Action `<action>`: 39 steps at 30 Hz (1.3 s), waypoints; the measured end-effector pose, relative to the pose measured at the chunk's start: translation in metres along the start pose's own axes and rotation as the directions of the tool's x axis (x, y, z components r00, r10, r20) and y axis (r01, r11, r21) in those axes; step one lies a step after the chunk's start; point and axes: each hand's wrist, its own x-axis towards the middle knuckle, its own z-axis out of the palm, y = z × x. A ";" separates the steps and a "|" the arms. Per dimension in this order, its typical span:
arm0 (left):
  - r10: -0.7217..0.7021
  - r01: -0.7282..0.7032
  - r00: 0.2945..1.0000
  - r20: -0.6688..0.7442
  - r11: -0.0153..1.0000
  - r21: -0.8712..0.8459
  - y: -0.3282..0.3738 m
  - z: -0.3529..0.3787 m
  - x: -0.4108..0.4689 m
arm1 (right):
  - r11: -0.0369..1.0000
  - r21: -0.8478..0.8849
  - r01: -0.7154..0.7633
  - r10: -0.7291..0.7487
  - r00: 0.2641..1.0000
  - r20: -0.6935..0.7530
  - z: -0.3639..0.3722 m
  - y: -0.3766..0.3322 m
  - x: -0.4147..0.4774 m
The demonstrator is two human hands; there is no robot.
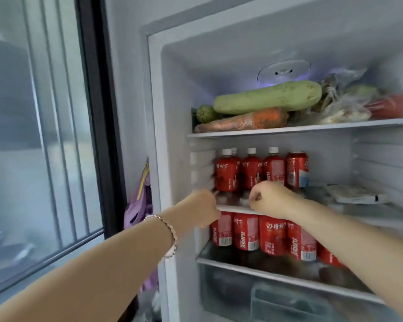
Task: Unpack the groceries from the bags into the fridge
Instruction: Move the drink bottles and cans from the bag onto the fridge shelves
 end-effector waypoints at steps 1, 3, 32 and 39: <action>-0.001 0.003 0.998 0.062 0.999 -0.048 -0.008 0.000 -0.018 | 1.000 -0.005 0.013 -0.013 1.000 0.012 0.003 -0.014 -0.012; -0.032 0.042 0.982 0.186 0.998 -0.050 -0.029 0.002 -0.055 | 0.999 0.011 0.045 -0.046 0.999 0.026 0.015 -0.043 -0.034; -0.919 0.840 -0.378 0.111 -0.391 -0.376 -0.114 0.087 -0.776 | -0.131 0.451 0.883 -0.908 -0.289 0.303 0.231 -0.512 -0.485; -0.666 0.658 -0.746 -0.010 -0.734 -0.171 0.023 0.113 -0.960 | -0.419 0.543 0.728 -0.752 -0.613 0.242 0.215 -0.524 -0.710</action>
